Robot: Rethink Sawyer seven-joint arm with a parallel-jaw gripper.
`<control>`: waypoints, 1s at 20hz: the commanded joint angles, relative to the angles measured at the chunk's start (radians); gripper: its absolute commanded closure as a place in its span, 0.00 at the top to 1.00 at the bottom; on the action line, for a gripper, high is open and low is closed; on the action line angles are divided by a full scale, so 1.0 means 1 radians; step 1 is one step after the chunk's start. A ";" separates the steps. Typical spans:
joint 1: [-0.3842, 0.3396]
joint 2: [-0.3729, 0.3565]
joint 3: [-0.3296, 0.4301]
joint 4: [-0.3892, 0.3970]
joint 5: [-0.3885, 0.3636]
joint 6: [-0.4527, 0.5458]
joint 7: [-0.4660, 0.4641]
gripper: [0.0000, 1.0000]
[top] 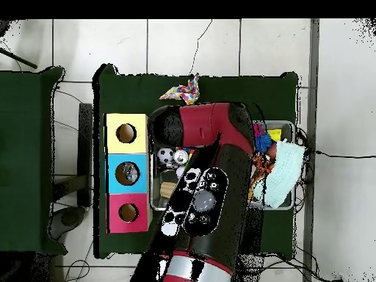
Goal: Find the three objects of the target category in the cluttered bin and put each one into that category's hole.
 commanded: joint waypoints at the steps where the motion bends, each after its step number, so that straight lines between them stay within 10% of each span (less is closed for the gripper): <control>1: -0.021 0.083 0.043 -0.073 0.059 0.140 0.205 0.00; 8: -0.152 0.115 0.196 -0.105 0.091 0.038 0.008 0.00; 20: -0.231 0.086 0.313 -0.002 0.085 -0.109 -0.006 0.00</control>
